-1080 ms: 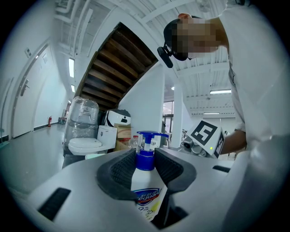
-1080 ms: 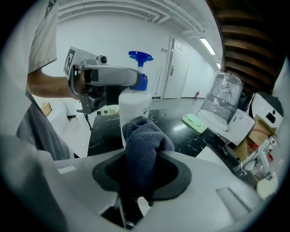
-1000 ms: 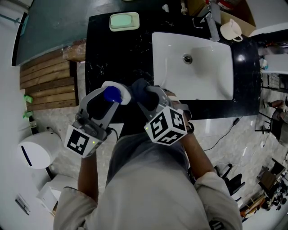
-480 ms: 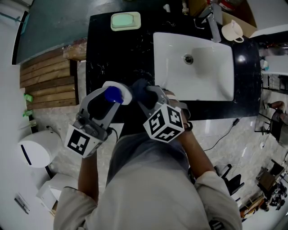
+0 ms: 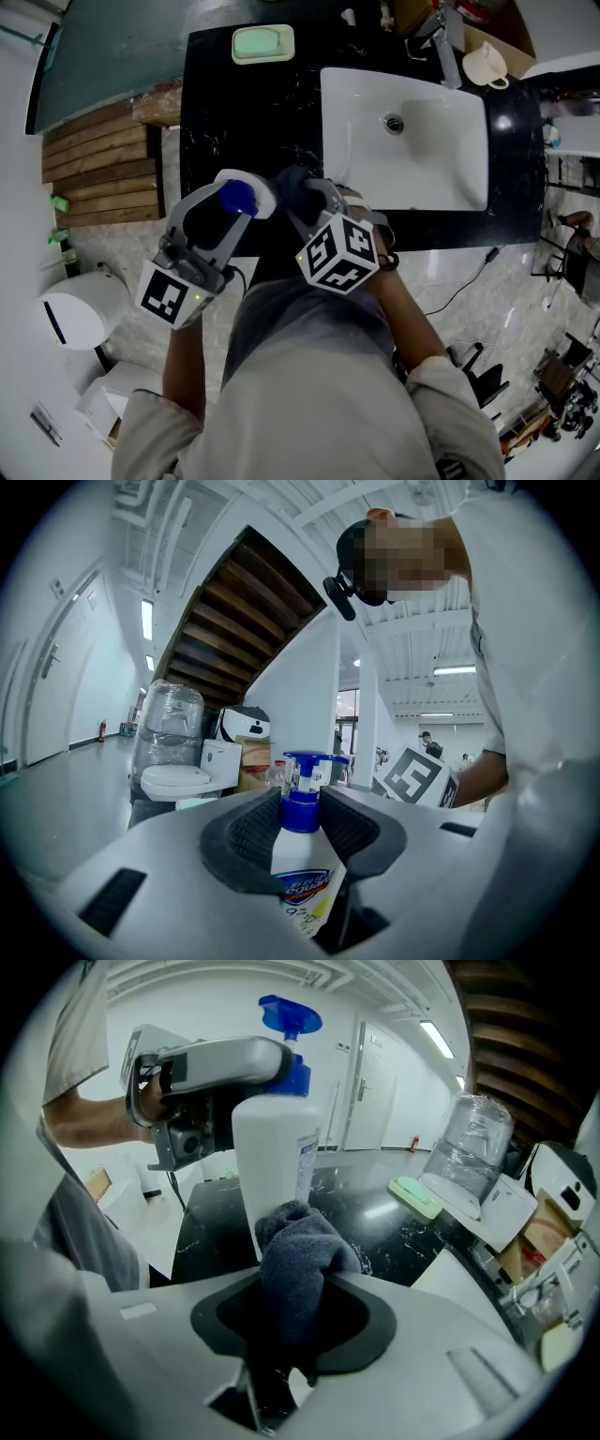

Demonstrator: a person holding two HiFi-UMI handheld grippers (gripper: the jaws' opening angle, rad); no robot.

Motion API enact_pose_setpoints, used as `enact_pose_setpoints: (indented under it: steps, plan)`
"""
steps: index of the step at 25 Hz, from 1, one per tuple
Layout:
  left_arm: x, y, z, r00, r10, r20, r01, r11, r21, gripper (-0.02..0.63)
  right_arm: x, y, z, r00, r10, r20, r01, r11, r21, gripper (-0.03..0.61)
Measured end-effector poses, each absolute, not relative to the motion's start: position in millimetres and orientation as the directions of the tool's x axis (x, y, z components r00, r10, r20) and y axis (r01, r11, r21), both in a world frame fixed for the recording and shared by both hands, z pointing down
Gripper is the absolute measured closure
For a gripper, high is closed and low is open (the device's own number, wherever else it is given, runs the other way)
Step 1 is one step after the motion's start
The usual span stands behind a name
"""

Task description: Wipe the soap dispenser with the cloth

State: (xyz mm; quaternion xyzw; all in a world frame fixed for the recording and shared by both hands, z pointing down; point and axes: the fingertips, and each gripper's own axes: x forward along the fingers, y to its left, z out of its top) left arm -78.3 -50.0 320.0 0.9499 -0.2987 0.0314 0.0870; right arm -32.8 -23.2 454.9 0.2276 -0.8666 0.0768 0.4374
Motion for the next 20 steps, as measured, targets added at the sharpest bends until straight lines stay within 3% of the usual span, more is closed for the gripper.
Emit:
enact_pose_setpoints:
  steps: [20]
  plan:
    - [-77.6, -51.6, 318.6, 0.808, -0.581, 0.103, -0.590, -0.794, 0.146, 0.488, -31.9, -22.6, 462.5, -0.525, -0.326, 0.787, -0.477, 0.878, 0.046, 0.459]
